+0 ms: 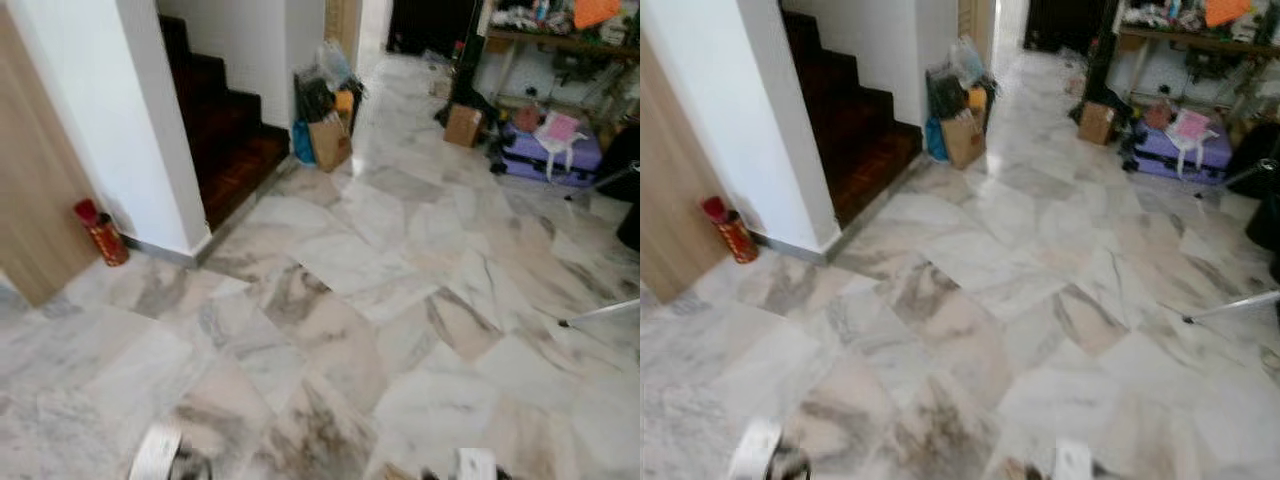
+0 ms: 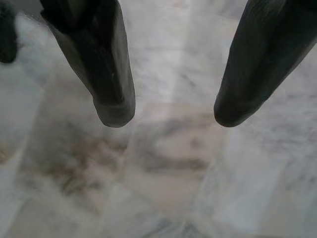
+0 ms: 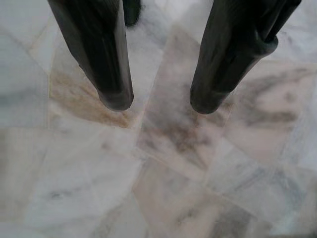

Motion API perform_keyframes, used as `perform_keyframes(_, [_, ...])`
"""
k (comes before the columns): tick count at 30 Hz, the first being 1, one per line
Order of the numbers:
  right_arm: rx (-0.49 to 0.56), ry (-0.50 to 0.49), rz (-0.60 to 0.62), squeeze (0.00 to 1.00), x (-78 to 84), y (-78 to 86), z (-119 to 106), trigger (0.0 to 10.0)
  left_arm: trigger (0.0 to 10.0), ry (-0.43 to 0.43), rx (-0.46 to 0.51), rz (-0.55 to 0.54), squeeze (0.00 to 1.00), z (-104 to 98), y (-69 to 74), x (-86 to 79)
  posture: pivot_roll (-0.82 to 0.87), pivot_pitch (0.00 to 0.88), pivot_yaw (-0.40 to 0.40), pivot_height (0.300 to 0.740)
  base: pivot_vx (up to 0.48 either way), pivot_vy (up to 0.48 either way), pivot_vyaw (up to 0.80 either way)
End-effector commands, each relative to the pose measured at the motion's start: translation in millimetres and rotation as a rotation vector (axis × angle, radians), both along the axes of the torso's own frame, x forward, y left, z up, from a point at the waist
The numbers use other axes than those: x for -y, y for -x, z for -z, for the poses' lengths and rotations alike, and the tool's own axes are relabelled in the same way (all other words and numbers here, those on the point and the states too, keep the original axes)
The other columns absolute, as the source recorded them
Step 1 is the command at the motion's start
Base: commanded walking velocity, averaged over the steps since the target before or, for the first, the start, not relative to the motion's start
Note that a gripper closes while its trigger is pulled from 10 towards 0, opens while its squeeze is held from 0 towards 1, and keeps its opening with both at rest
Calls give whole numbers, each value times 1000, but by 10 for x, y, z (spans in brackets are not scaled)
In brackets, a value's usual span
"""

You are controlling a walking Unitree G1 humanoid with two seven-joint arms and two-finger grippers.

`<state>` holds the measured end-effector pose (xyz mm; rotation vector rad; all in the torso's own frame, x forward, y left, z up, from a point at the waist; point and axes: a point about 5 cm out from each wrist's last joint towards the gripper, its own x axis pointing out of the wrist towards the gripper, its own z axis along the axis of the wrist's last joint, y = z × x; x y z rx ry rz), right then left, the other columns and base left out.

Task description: Move the pillow to the sofa from floor

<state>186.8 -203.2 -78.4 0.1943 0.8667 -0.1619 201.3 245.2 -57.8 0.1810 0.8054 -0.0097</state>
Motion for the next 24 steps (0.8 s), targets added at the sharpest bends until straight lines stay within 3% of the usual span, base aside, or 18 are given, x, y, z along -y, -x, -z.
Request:
perform_keyframes(1, [-76, -12, 32, 0, 14, 208, 102, 10000, 10000, -5, -98, -5, 0, 138, 246, -14, 46, 0, 7, 740, 0, 0, 0])
perform_keyframes(10, [-81, -12, 40, 0, 3, 182, 96, 10000, 10000, -10, -102, -13, 0, 137, 235, -13, 45, 0, -6, 740, 0, 0, 0])
perform_keyframes(14, [-81, 0, 23, 0, 49, 214, 99, 10000, 10000, -1, -130, 33, 0, 201, 340, 62, 40, 0, -34, 740, 0, 0, 0])
perform_keyframes(17, [-86, 1, 29, 0, 81, 253, 108, 10000, 10000, 2, -128, 0, 0, 211, 376, 42, 50, 0, -42, 740, 0, 0, 0])
perform_keyframes(24, [-75, 25, 86, 0, 174, 370, 128, 10000, 10000, -29, -174, 66, 0, 251, 481, 30, 48, 0, -14, 740, 0, 0, 0])
